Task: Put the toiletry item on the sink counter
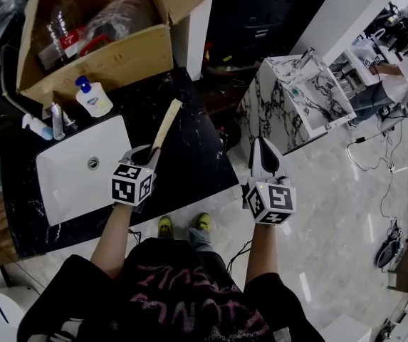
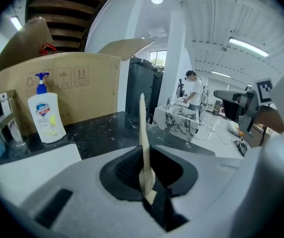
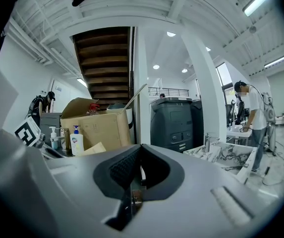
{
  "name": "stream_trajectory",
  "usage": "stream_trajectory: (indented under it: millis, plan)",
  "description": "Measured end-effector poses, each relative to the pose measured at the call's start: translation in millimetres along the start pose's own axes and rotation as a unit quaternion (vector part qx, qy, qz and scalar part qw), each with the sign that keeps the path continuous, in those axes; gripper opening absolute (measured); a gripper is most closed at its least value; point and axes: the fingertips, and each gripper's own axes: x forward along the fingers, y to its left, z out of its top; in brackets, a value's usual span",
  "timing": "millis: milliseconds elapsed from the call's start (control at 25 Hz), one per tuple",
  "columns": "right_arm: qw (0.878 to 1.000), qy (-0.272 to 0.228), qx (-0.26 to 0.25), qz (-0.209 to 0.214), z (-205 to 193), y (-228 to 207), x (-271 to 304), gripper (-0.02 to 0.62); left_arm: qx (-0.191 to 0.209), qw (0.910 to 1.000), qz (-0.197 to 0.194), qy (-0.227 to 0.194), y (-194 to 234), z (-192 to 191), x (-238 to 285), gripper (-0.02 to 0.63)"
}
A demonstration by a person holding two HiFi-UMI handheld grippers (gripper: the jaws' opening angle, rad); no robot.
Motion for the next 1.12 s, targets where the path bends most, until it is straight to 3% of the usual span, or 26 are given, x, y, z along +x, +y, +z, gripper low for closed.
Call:
stream_trajectory:
  millis: [560, 1120]
  plan:
    - [1.0, 0.019, 0.003, -0.012, -14.6, -13.1, 1.5, 0.008, -0.006, 0.998, -0.014, 0.061, -4.8, -32.4, 28.8, 0.057]
    - [1.0, 0.019, 0.0, -0.023, -13.8, -20.2, -6.6, 0.008, -0.006, 0.9977, -0.012, 0.067, -4.0, -40.7, 34.4, 0.06]
